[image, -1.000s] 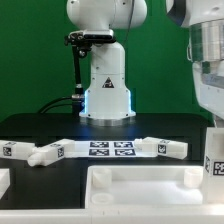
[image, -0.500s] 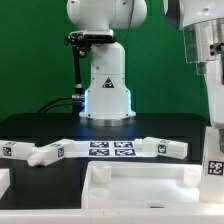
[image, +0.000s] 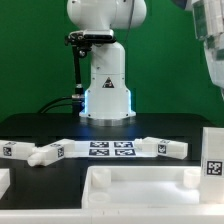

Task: Assemble desk

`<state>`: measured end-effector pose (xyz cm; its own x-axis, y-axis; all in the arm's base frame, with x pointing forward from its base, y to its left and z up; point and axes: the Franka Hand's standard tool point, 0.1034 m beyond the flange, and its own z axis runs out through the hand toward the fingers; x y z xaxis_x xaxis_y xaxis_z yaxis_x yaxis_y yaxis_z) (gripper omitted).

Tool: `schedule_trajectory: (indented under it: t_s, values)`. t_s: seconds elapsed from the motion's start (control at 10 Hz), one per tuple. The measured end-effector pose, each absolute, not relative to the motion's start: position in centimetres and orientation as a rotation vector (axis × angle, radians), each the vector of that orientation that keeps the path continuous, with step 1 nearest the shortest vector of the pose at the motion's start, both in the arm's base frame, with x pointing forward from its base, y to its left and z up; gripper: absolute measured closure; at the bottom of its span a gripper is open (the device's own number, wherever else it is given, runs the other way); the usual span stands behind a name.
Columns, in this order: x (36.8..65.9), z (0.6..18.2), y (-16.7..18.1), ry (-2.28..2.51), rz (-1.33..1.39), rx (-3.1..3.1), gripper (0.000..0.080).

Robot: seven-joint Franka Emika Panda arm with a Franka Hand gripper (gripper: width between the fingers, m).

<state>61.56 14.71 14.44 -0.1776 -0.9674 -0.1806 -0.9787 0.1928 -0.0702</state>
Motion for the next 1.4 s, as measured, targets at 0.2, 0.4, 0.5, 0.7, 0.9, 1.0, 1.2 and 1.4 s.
schedule_trajectory:
  t_s: [0.2, 0.4, 0.5, 0.7, 0.9, 1.0, 1.2, 1.4]
  values:
    - [61.5, 13.9, 14.6, 2.282, 0.09, -1.887, 0.0151]
    - [61.5, 13.9, 14.7, 2.28, 0.09, -1.89, 0.015]
    - [61.5, 13.9, 14.7, 2.242, 0.086, -1.934, 0.015]
    - [58.9, 13.6, 15.3, 2.049, 0.095, -2.159, 0.015]
    - [56.3, 13.2, 15.3, 1.849, 0.085, -2.378, 0.015]
    - [56.4, 13.2, 15.3, 1.755, 0.076, -2.448, 0.015]
    - [56.3, 13.0, 15.2, 1.595, 0.065, -2.554, 0.015]
    - [55.8, 12.0, 13.7, 1.391, 0.027, -2.65, 0.015]
